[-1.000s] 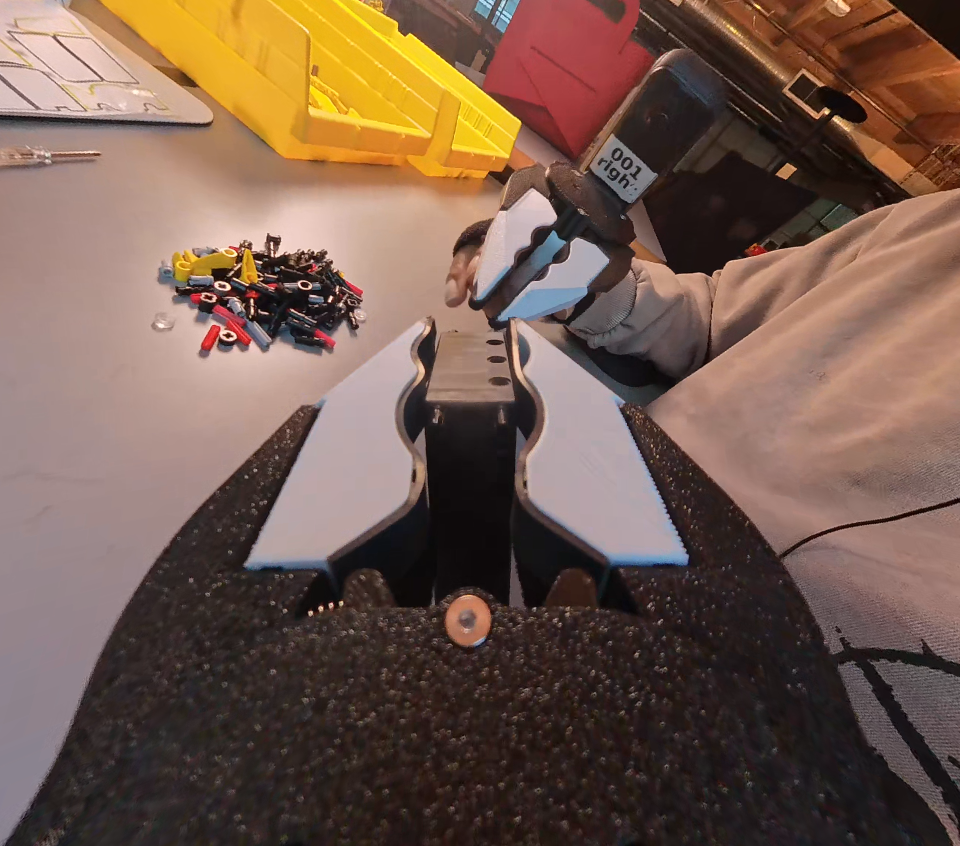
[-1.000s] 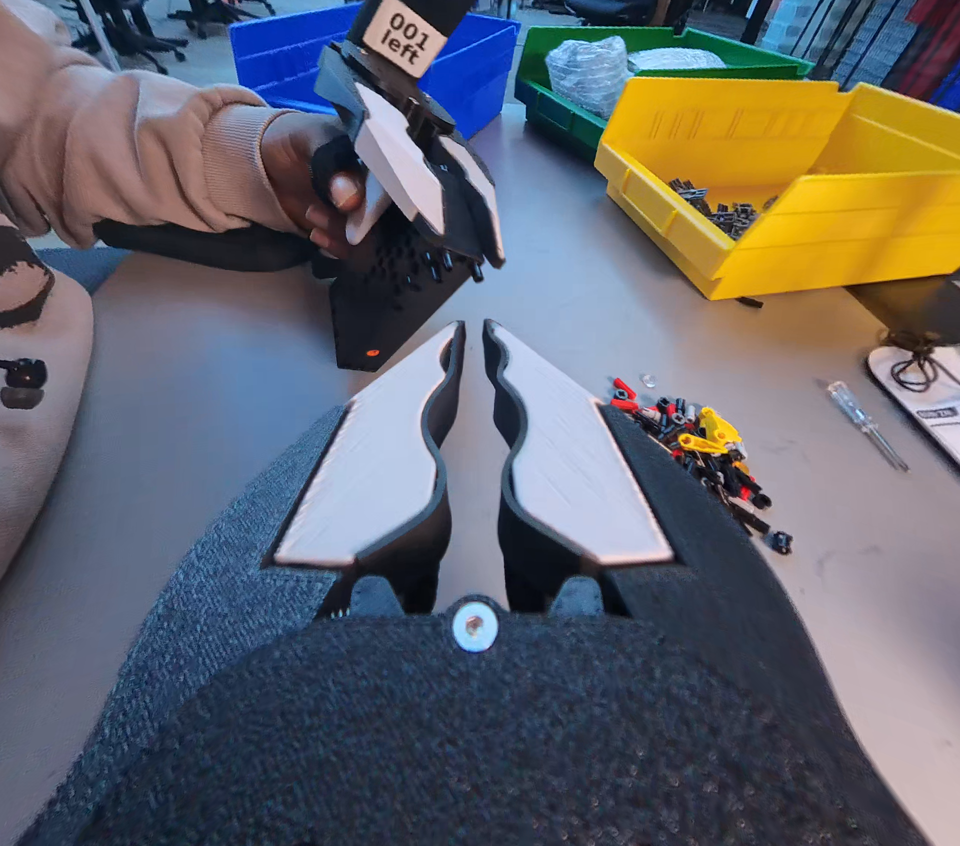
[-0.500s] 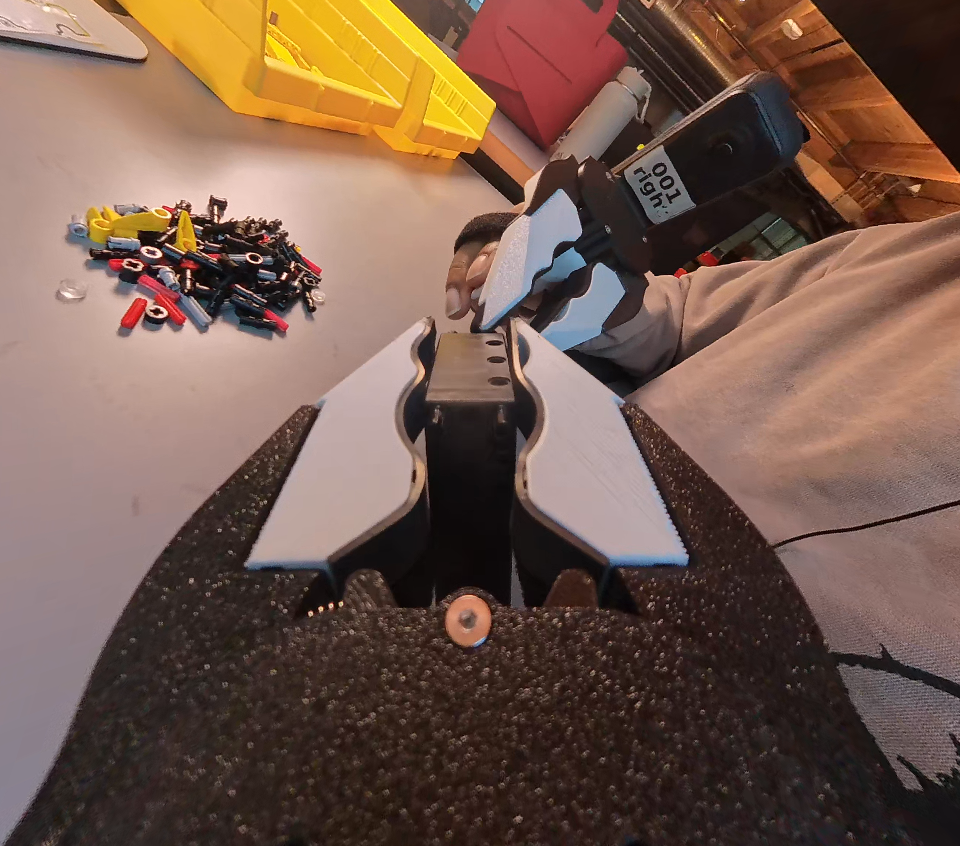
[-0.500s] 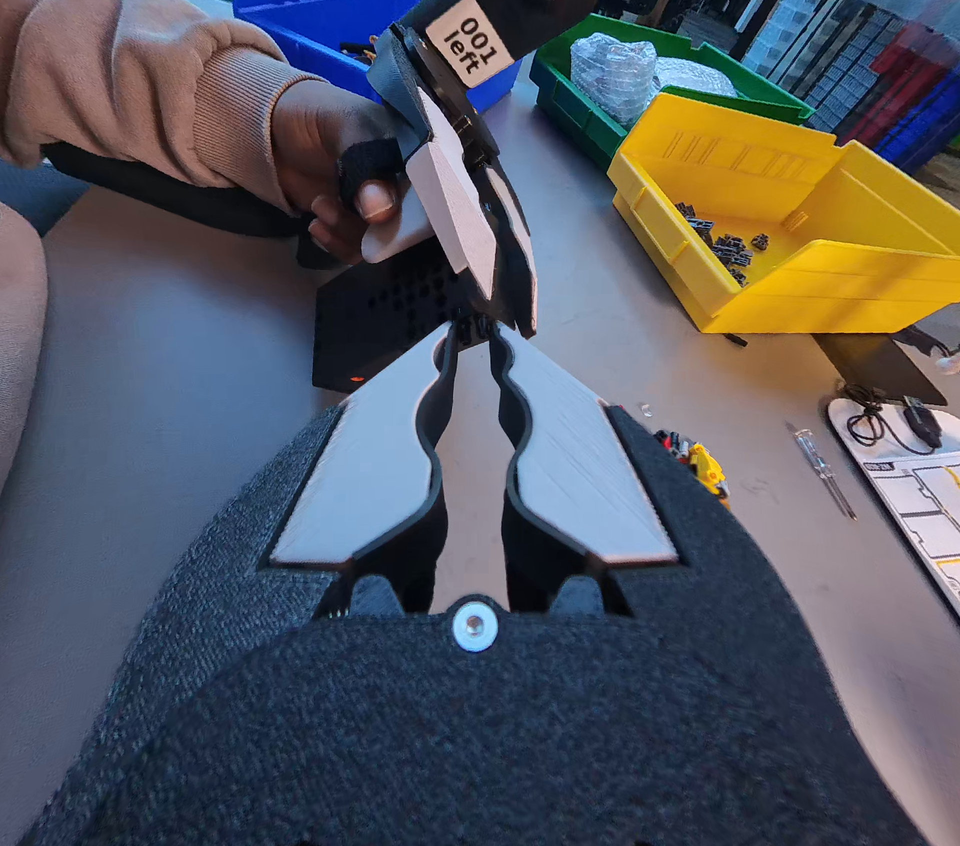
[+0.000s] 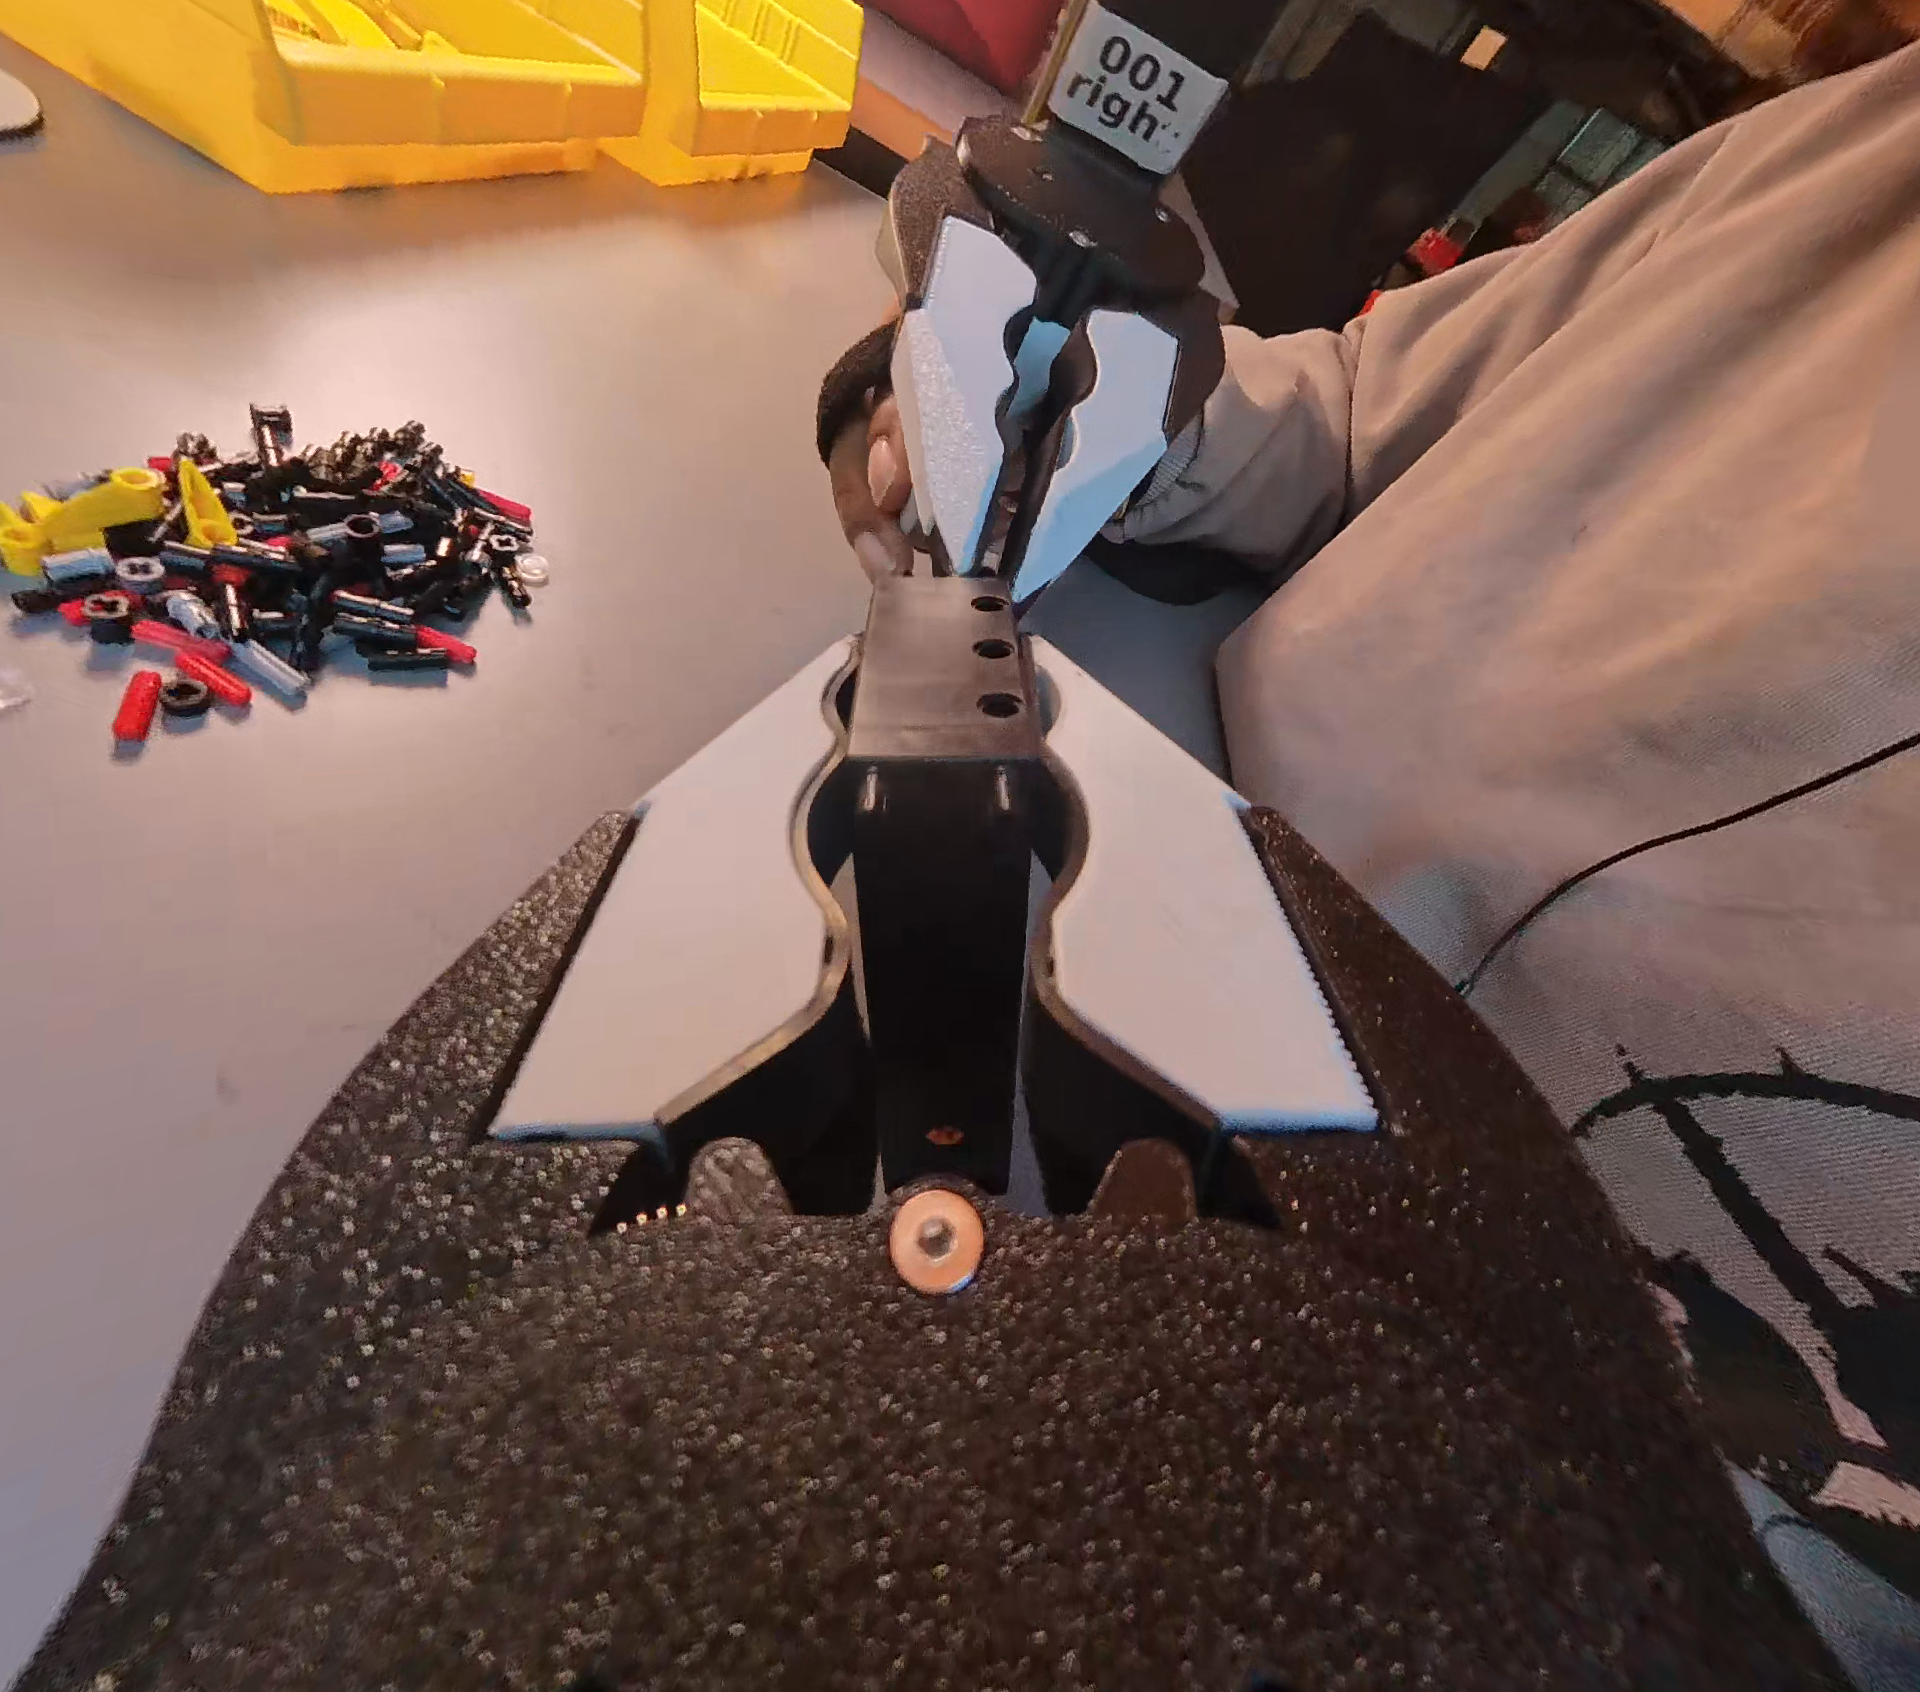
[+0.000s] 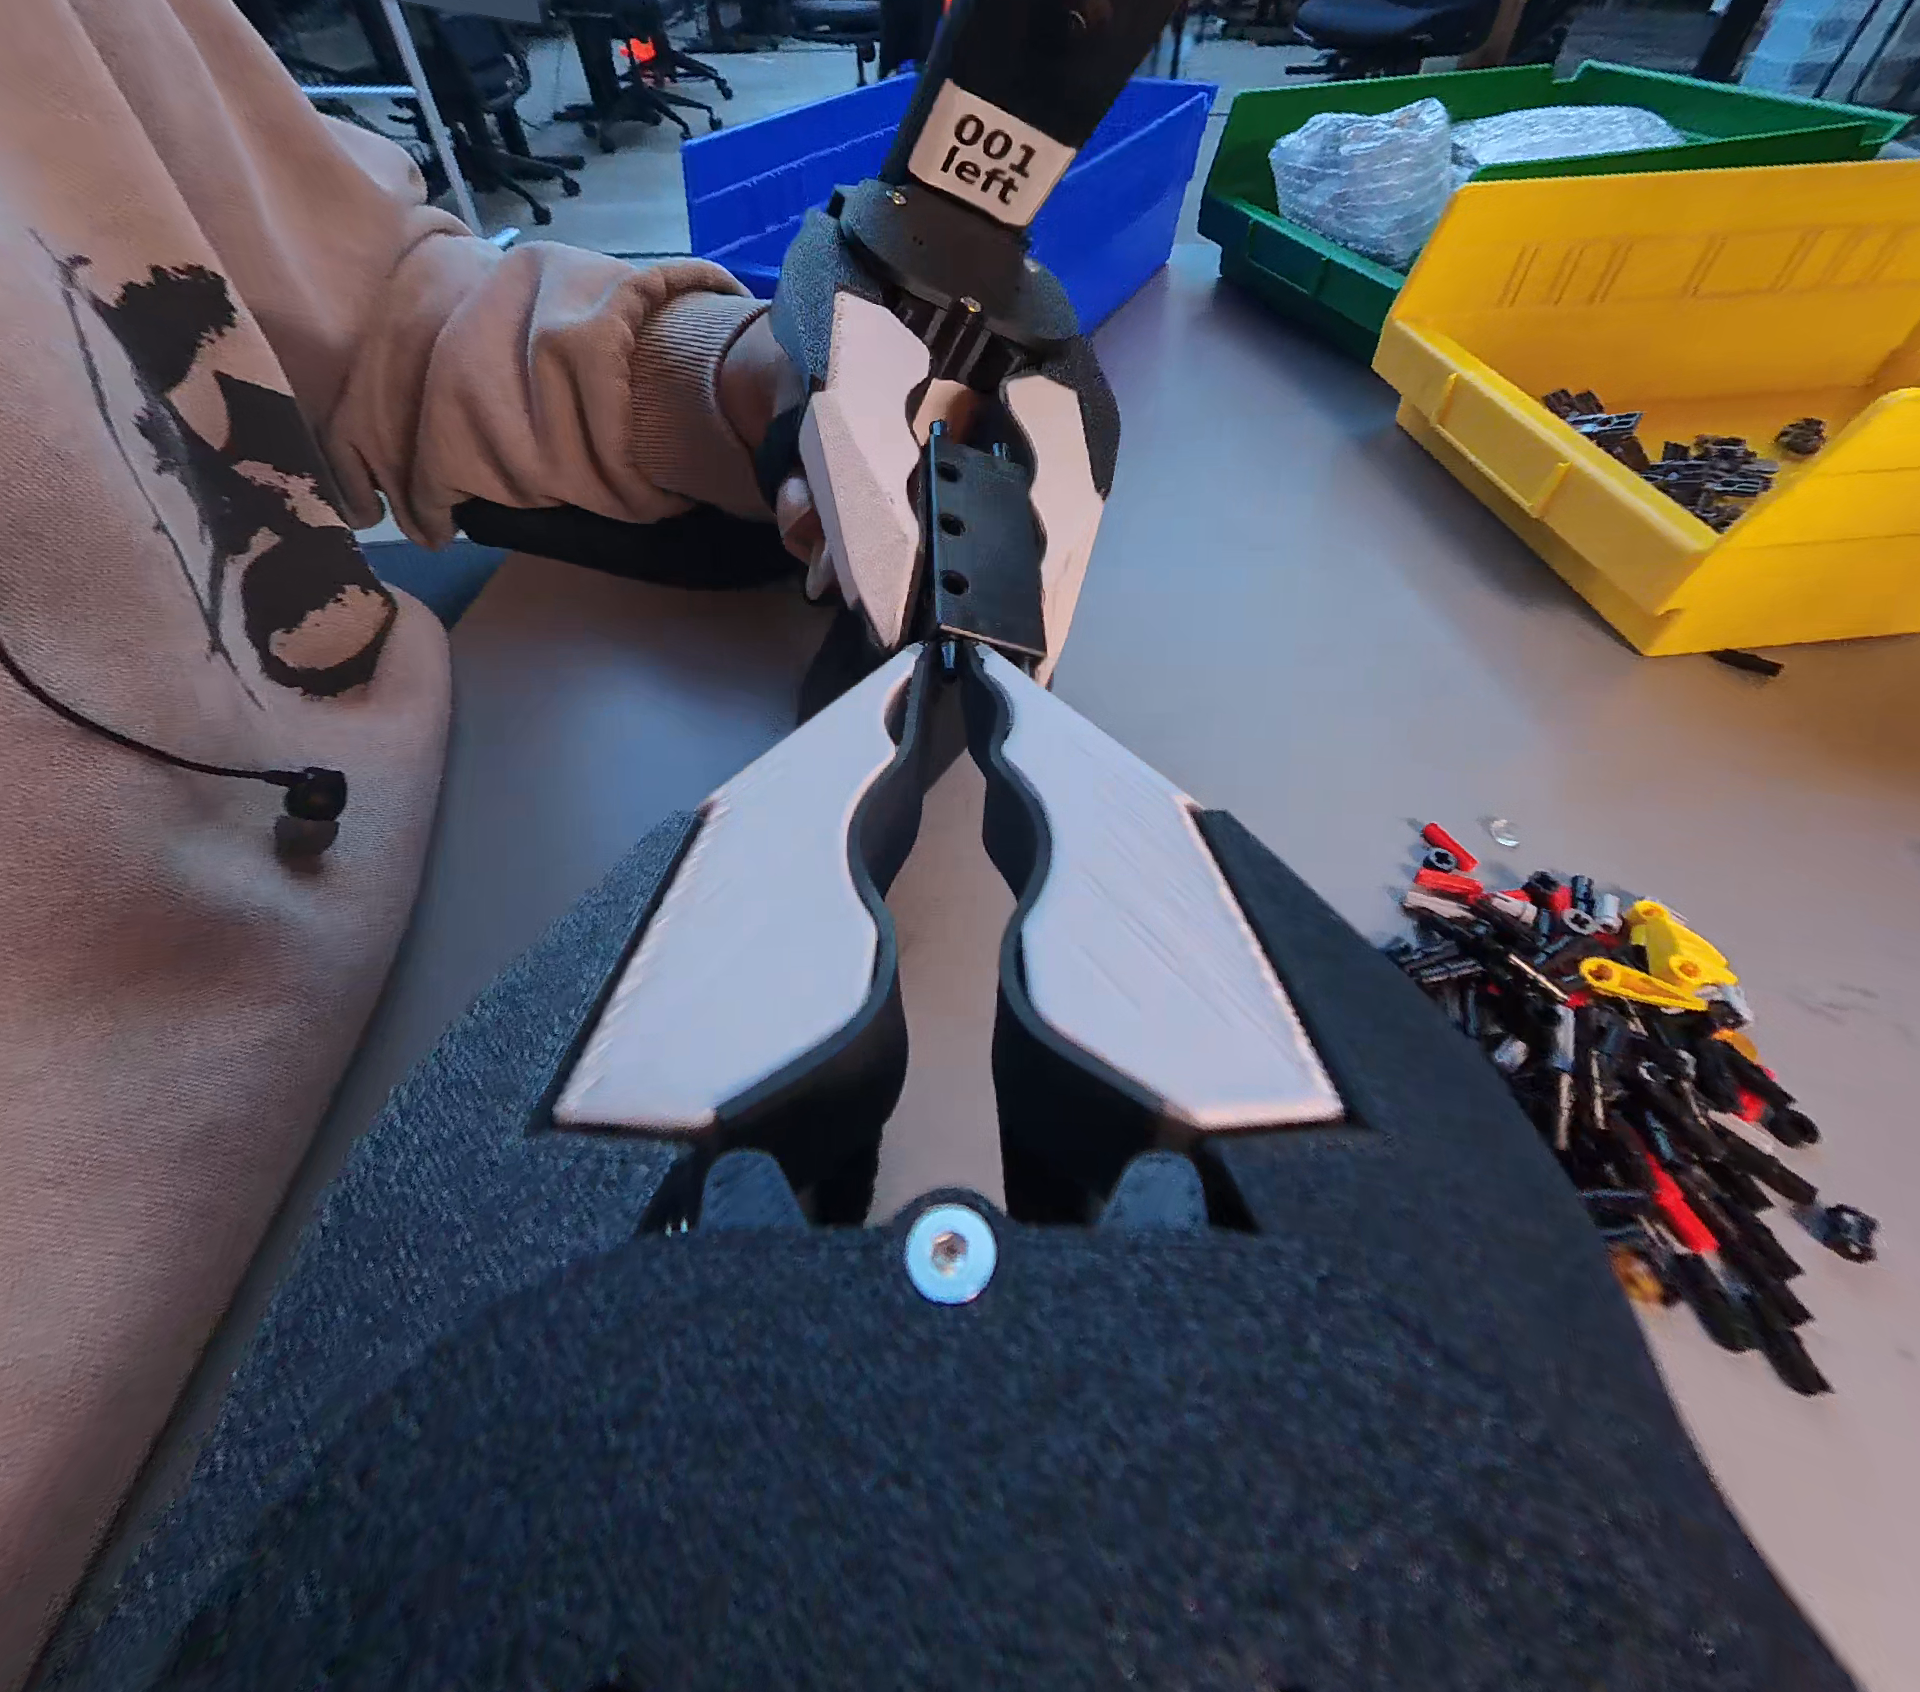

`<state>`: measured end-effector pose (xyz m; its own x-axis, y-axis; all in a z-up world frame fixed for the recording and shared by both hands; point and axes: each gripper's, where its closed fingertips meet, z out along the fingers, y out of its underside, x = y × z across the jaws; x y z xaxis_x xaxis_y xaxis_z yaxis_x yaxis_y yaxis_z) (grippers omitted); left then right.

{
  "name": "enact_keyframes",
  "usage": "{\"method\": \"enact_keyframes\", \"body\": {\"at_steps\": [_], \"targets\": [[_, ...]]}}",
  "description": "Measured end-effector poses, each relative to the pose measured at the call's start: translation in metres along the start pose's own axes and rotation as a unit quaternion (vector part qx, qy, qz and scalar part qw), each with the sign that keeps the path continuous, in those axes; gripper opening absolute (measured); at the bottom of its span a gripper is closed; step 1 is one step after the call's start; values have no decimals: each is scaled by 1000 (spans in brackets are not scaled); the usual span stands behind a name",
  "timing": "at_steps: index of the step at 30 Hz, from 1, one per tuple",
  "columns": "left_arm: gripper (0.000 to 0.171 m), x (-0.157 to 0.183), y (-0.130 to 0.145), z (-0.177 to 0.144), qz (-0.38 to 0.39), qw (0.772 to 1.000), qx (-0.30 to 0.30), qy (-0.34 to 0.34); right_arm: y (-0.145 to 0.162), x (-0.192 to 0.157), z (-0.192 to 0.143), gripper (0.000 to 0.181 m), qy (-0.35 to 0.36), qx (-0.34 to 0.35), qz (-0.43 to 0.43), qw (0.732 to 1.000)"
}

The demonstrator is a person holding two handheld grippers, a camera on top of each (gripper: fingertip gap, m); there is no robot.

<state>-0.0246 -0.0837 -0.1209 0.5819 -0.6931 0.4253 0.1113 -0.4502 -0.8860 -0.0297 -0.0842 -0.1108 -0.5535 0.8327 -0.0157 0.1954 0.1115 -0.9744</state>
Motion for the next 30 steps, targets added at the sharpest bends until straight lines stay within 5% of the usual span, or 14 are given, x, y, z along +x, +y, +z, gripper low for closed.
{"method": "enact_keyframes", "body": {"at_steps": [7, 15, 29, 30], "targets": [[26, 10, -10, -2, 101, 994, -5, -34, -11, -9, -5, 2, -33, 25, 8, 999], [26, 18, -27, -3, 86, 996, 38, -8, -32, -10, -12, 1, -85, 110, 83, 987], [27, 24, -30, -3, 67, 996, 54, 16, -36, -14, -19, 0, -121, 139, 124, 975], [26, 13, -41, -20, 44, 995, 94, -2, -46, -9, -33, 0, -128, 179, 139, 966]]}}
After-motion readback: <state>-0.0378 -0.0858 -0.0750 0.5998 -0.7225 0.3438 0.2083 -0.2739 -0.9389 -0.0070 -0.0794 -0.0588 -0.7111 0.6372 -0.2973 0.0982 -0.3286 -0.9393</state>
